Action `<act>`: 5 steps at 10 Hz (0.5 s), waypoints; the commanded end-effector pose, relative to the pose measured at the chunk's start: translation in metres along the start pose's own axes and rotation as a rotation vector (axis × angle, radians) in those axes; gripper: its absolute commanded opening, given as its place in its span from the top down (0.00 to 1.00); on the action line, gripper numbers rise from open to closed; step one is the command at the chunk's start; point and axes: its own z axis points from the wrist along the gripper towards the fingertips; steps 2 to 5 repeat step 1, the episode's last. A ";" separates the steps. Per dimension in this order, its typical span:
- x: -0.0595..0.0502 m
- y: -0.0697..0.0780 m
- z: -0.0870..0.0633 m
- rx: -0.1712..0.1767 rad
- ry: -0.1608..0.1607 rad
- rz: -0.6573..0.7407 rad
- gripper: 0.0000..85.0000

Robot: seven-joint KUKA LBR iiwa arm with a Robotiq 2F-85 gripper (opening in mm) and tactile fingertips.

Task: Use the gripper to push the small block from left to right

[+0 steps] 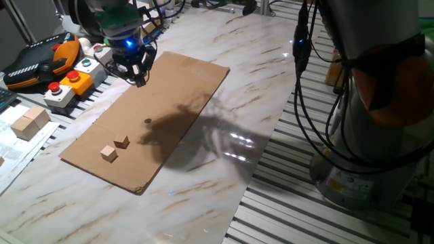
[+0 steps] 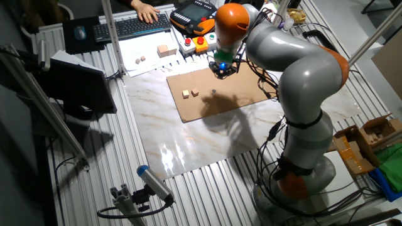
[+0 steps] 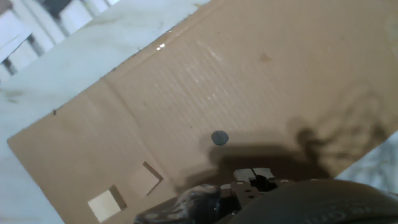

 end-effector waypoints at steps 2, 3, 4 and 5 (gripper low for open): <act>0.000 0.000 0.000 -0.006 -0.008 -0.192 0.99; 0.000 0.000 0.000 -0.006 -0.008 -0.192 0.99; 0.000 0.000 0.000 -0.006 -0.008 -0.192 0.99; 0.000 0.000 0.000 -0.006 -0.008 -0.192 0.99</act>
